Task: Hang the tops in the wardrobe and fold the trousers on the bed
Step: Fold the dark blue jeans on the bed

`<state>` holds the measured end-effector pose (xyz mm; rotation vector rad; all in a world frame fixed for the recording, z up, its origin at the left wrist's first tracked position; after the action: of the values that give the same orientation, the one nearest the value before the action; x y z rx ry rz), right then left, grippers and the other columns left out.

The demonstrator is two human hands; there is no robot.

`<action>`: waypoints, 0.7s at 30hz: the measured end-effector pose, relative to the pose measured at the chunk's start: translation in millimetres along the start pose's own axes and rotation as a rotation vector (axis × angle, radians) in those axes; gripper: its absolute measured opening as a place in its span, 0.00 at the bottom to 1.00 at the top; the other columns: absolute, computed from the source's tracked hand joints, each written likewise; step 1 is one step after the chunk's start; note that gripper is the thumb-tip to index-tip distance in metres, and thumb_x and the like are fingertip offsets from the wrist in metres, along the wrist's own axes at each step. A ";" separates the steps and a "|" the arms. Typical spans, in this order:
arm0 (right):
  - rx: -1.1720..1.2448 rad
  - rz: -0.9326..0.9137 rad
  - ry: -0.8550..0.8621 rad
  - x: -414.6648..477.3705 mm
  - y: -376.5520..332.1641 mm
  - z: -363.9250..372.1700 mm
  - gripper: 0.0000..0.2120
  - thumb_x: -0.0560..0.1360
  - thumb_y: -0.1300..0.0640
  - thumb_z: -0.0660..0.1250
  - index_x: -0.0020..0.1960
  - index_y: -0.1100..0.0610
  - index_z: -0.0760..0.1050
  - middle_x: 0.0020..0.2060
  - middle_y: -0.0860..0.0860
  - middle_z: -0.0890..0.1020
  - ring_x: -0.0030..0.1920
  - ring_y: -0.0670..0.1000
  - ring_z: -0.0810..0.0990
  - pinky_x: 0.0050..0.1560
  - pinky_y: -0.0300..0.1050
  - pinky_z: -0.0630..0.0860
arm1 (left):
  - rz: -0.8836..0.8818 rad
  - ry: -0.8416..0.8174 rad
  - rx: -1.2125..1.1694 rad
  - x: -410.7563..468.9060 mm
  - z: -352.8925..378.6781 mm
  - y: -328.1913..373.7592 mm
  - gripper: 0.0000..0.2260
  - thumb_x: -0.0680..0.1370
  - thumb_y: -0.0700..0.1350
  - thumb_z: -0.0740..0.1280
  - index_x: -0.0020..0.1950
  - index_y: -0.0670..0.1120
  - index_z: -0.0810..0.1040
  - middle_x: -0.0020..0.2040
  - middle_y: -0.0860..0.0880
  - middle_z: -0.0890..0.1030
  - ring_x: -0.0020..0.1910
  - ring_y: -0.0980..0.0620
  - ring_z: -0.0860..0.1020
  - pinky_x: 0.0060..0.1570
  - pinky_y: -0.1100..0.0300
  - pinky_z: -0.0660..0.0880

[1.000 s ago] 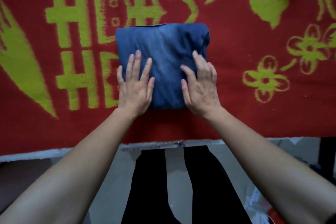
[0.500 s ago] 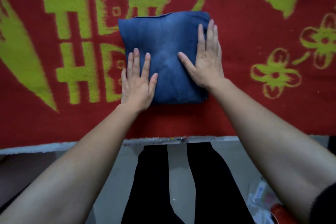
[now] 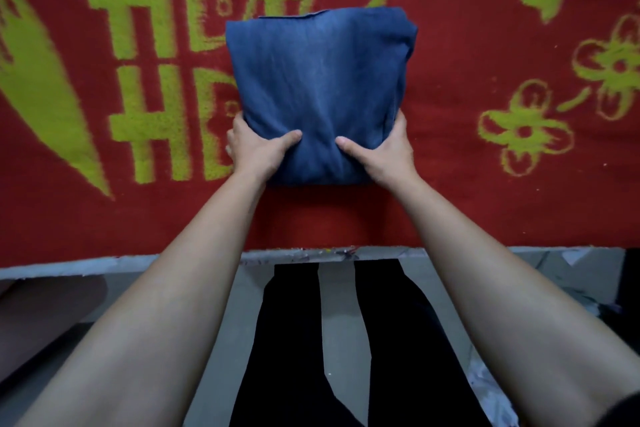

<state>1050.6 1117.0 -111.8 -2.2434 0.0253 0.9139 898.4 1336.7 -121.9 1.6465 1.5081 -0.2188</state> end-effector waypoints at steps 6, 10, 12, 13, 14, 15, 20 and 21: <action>-0.037 -0.022 -0.001 -3.7 -2.7 4.5 0.56 0.62 0.40 0.81 0.79 0.53 0.54 0.74 0.50 0.70 0.72 0.54 0.71 0.71 0.46 0.67 | 0.006 -0.079 -0.155 7.6 -4.8 -8.8 0.52 0.49 0.62 0.82 0.69 0.49 0.70 0.63 0.53 0.79 0.61 0.53 0.78 0.64 0.52 0.74; -0.028 -0.043 -0.028 1.1 -6.8 0.7 0.47 0.63 0.43 0.82 0.74 0.54 0.63 0.70 0.50 0.74 0.69 0.54 0.73 0.70 0.48 0.69 | 0.063 -0.170 -0.212 5.1 0.2 4.1 0.41 0.52 0.56 0.83 0.62 0.51 0.76 0.58 0.54 0.82 0.55 0.55 0.80 0.61 0.53 0.77; -0.042 -0.064 -0.019 -1.4 -12.1 -2.9 0.44 0.64 0.44 0.81 0.72 0.55 0.64 0.68 0.51 0.75 0.68 0.55 0.73 0.69 0.50 0.69 | 0.087 -0.120 -0.215 -4.5 -1.7 9.3 0.41 0.54 0.57 0.82 0.64 0.53 0.73 0.61 0.51 0.76 0.58 0.55 0.76 0.65 0.56 0.73; -0.050 -0.073 -0.009 -4.4 -15.1 -5.3 0.43 0.64 0.45 0.80 0.72 0.54 0.64 0.67 0.52 0.76 0.68 0.56 0.74 0.69 0.51 0.70 | 0.096 -0.104 -0.215 -11.8 -3.9 11.8 0.39 0.57 0.56 0.82 0.65 0.53 0.72 0.61 0.50 0.73 0.58 0.54 0.74 0.66 0.58 0.71; -0.058 -0.087 -0.002 -8.6 -19.0 -8.7 0.42 0.64 0.44 0.80 0.71 0.54 0.64 0.67 0.53 0.76 0.67 0.56 0.74 0.68 0.52 0.70 | 0.122 -0.099 -0.241 -18.9 -5.2 15.2 0.38 0.59 0.54 0.82 0.65 0.53 0.71 0.61 0.50 0.74 0.59 0.54 0.74 0.66 0.58 0.71; -0.064 -0.103 0.005 -14.1 -24.0 -12.7 0.42 0.64 0.44 0.79 0.71 0.54 0.64 0.66 0.53 0.77 0.67 0.57 0.74 0.68 0.52 0.71 | 0.150 -0.093 -0.276 -26.0 -8.0 18.4 0.38 0.59 0.52 0.81 0.66 0.51 0.71 0.61 0.51 0.76 0.59 0.54 0.76 0.65 0.55 0.72; -0.109 -0.196 0.007 -53.6 -74.9 -42.1 0.47 0.60 0.36 0.73 0.73 0.53 0.63 0.66 0.54 0.77 0.67 0.57 0.75 0.66 0.54 0.72 | 0.299 0.014 -0.306 -79.1 -57.2 50.4 0.50 0.65 0.44 0.81 0.78 0.45 0.54 0.74 0.47 0.66 0.71 0.53 0.68 0.73 0.56 0.64; -0.113 -0.218 0.008 -64.1 -91.6 -50.2 0.49 0.60 0.35 0.72 0.74 0.53 0.62 0.66 0.54 0.76 0.67 0.57 0.74 0.66 0.54 0.72 | 0.342 0.038 -0.305 -92.5 -72.2 60.9 0.53 0.66 0.44 0.81 0.80 0.45 0.47 0.78 0.46 0.59 0.74 0.54 0.63 0.75 0.58 0.59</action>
<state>1057.2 1140.1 8.3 -2.2985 -0.2687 0.8050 899.0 1325.5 9.9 1.6317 1.1936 0.2203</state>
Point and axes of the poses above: each hand's wrist, its own x-axis towards the middle knuckle, its own z-axis out of the palm, y = z × x, the point moved 8 cm from there along x, towards the middle knuckle
